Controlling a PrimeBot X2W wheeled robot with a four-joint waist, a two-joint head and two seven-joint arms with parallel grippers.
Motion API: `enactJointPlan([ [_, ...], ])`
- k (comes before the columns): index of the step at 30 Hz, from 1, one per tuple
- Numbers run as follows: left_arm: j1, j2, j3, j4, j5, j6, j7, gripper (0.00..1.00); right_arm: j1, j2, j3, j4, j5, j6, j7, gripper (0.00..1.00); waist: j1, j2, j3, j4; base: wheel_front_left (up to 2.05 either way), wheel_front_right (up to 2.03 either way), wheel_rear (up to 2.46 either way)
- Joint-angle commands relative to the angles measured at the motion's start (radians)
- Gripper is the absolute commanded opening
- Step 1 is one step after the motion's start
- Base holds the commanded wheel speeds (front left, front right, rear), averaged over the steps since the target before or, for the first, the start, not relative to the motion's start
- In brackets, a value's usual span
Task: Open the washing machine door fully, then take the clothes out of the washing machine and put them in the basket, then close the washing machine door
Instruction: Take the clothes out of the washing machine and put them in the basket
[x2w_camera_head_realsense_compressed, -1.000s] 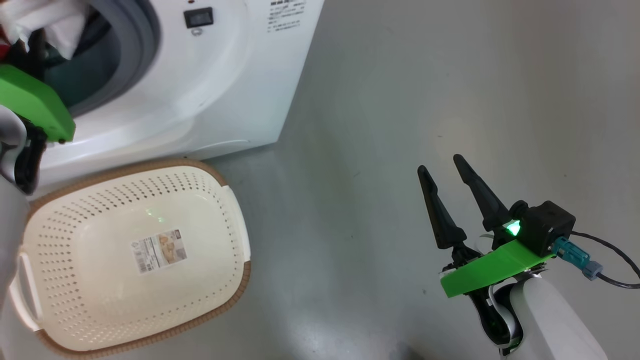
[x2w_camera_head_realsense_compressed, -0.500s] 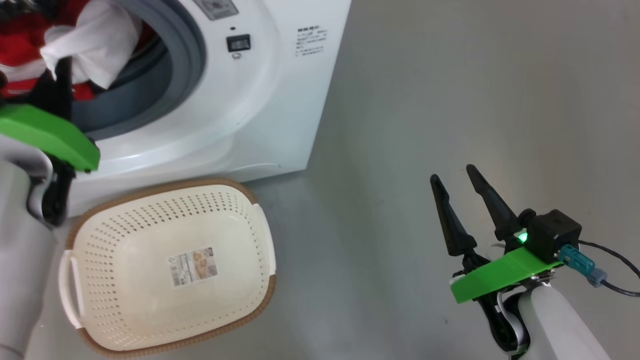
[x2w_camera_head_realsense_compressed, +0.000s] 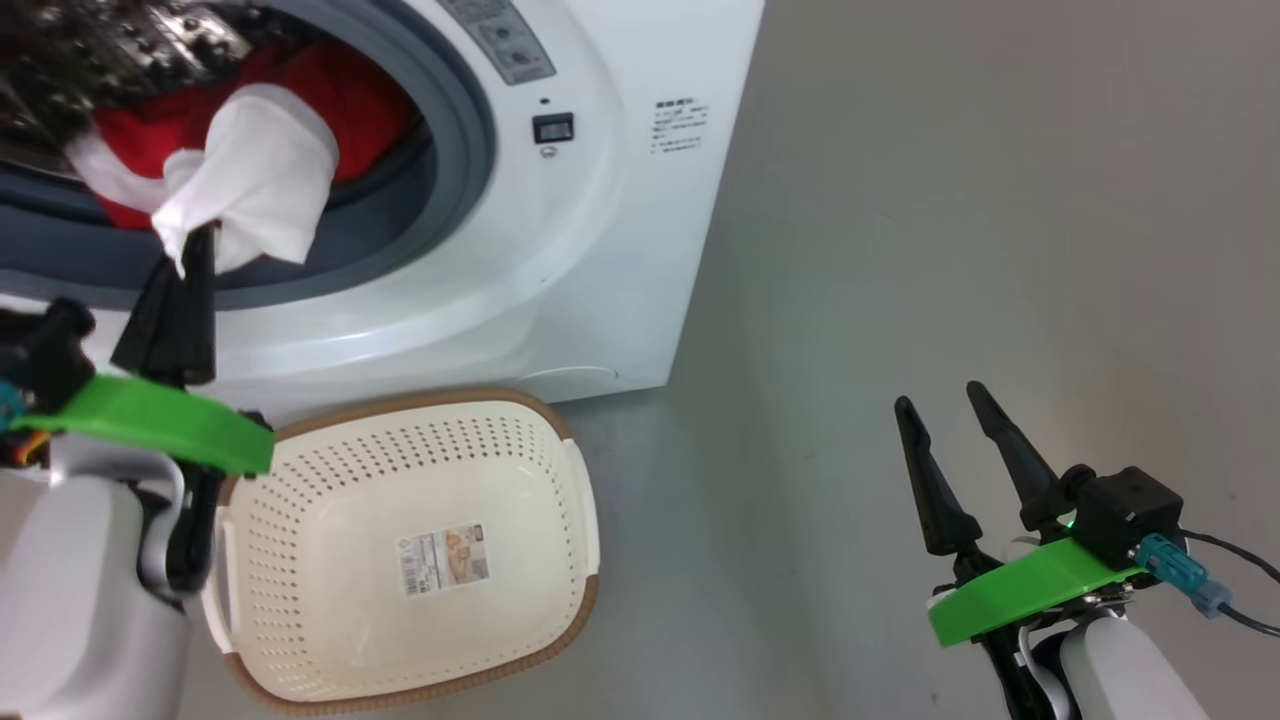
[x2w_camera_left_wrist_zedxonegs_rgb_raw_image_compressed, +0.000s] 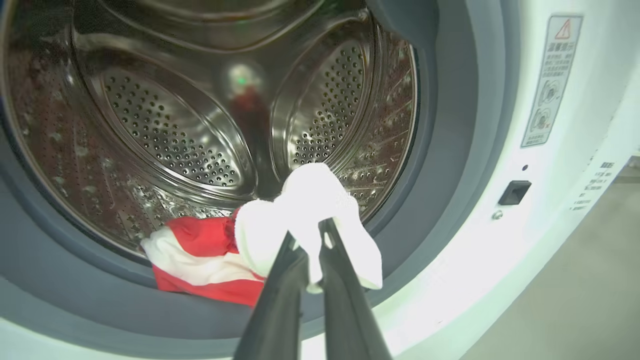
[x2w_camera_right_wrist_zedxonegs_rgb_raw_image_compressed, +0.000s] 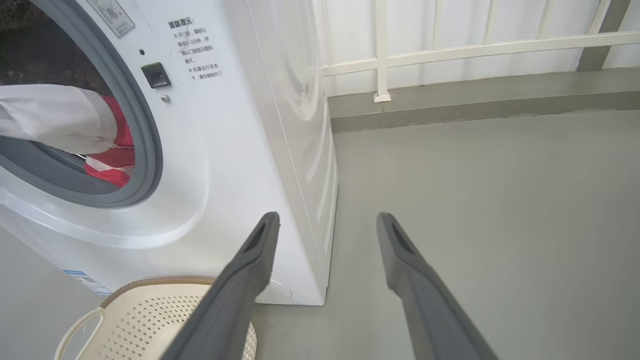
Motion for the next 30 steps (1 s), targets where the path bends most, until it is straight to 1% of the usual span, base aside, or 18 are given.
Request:
enactJointPlan([
  [1, 0.037, 0.02, 0.071, -0.081, 0.034, 0.003, -0.012, 0.0, 0.014, 0.0, 0.008, -0.023, -0.012, 0.005, -0.006, 1.0, 0.0, 0.0, -0.019, 0.019, 0.0, 0.0, 0.0],
  [5, 0.13, -0.027, 0.155, -0.213, 0.08, -0.003, -0.012, 0.0, 0.022, 0.0, -0.005, -0.024, -0.02, 0.005, -0.006, 1.0, -0.0001, 0.0, -0.027, 0.031, 0.0, 0.0, 0.0],
  [8, 0.191, -0.058, 0.198, -0.31, 0.112, -0.008, -0.012, 0.0, 0.023, 0.0, -0.012, -0.026, -0.025, 0.005, -0.006, 1.0, -0.0001, 0.0, -0.029, 0.037, 0.0, 0.0, 0.0],
  [13, 0.267, -0.104, 0.242, -0.471, 0.15, -0.013, -0.012, 0.0, 0.027, 0.0, -0.021, -0.033, -0.03, 0.005, -0.006, 1.0, -0.0001, 0.0, -0.026, 0.047, 0.0, 0.0, 0.0],
  [21, 0.341, -0.16, 0.288, -0.728, 0.175, -0.016, -0.012, 0.0, 0.024, 0.0, -0.023, -0.035, -0.03, 0.005, -0.006, 1.0, -0.0001, 0.0, -0.016, 0.048, 0.0, 0.0, 0.0],
  [24, 0.364, -0.172, 0.292, -0.786, 0.186, -0.017, -0.012, 0.0, 0.02, 0.0, -0.022, -0.035, -0.029, 0.005, -0.006, 1.0, -0.0001, 0.0, -0.009, 0.046, 0.0, 0.0, 0.0],
  [27, 0.381, -0.176, 0.286, -0.801, 0.199, -0.017, -0.012, 0.0, 0.017, 0.0, -0.022, -0.035, -0.028, 0.005, -0.006, 1.0, -0.0001, 0.0, -0.004, 0.045, 0.0, 0.0, 0.0],
  [30, 0.412, -0.183, 0.271, -0.764, 0.204, -0.017, -0.012, 0.0, 0.013, 0.0, -0.02, -0.037, -0.026, 0.005, -0.006, 1.0, -0.0001, 0.0, 0.002, 0.041, 0.0, 0.0, 0.0],
])
